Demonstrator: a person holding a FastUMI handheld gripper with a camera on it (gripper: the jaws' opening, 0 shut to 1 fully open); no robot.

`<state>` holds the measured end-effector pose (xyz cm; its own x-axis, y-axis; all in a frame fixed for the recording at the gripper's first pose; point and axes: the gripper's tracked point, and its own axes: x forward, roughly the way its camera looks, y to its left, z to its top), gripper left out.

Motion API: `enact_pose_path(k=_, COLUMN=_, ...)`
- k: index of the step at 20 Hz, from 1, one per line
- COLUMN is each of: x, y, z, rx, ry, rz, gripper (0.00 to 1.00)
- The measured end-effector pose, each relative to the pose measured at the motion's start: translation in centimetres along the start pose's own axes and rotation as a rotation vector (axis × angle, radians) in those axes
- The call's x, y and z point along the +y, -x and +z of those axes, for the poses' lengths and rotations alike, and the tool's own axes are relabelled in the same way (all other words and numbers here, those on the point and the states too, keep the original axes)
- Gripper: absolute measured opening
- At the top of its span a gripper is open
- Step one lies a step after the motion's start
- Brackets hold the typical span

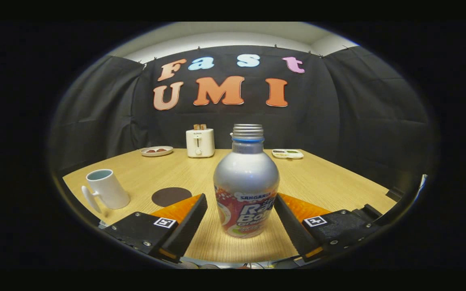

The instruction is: Take the bottle from table, then pour the juice into the cup, finally place the bottle on the coaster

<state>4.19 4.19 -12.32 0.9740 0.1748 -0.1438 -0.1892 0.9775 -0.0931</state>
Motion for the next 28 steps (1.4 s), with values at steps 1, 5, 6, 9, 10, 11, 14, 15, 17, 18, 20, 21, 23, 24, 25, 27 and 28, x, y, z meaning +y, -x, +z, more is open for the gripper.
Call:
enact_pose_path(k=1, x=0.1, y=-0.2, z=-0.2, rx=0.006, ry=0.0, rz=-0.001, gripper=0.99)
enact_pose_path(k=5, x=0.0, y=-0.7, z=-0.6, rx=0.021, ry=0.006, rz=-0.01, gripper=0.95)
enact_pose_path(k=6, x=-0.2, y=-0.8, z=-0.6, rx=0.022, ry=0.009, rz=-0.015, gripper=0.89)
enact_pose_path(k=9, x=0.1, y=-1.1, z=-0.6, rx=0.03, ry=0.002, rz=-0.006, gripper=0.8)
enact_pose_path(k=10, x=0.1, y=-1.2, z=-0.5, rx=0.034, ry=0.003, rz=-0.006, gripper=0.79)
enact_pose_path(k=11, x=0.1, y=-1.3, z=-0.5, rx=0.039, ry=0.005, rz=-0.008, gripper=0.78)
enact_pose_path(k=14, x=0.4, y=-1.2, z=0.1, rx=0.038, ry=0.016, rz=-0.015, gripper=0.78)
enact_pose_path(k=15, x=0.6, y=-1.0, z=0.5, rx=0.033, ry=0.025, rz=-0.017, gripper=0.78)
enact_pose_path(k=17, x=1.0, y=-0.8, z=1.3, rx=0.026, ry=0.058, rz=-0.025, gripper=0.78)
enact_pose_path(k=18, x=1.3, y=-0.7, z=2.1, rx=0.017, ry=0.076, rz=-0.027, gripper=0.78)
enact_pose_path(k=20, x=2.2, y=-0.2, z=3.4, rx=-0.003, ry=0.103, rz=-0.023, gripper=0.78)
enact_pose_path(k=21, x=2.6, y=-0.1, z=4.0, rx=-0.01, ry=0.112, rz=-0.019, gripper=0.78)
enact_pose_path(k=23, x=3.8, y=0.1, z=5.1, rx=-0.026, ry=0.126, rz=-0.005, gripper=0.78)
enact_pose_path(k=24, x=4.2, y=0.1, z=5.4, rx=-0.029, ry=0.135, rz=-0.001, gripper=0.77)
enact_pose_path(k=25, x=4.5, y=0.1, z=5.5, rx=-0.029, ry=0.148, rz=-0.001, gripper=0.77)
enact_pose_path(k=27, x=5.2, y=0.2, z=5.8, rx=-0.029, ry=0.181, rz=-0.005, gripper=0.78)
enact_pose_path(k=28, x=5.5, y=0.3, z=5.8, rx=-0.028, ry=0.201, rz=-0.009, gripper=0.78)
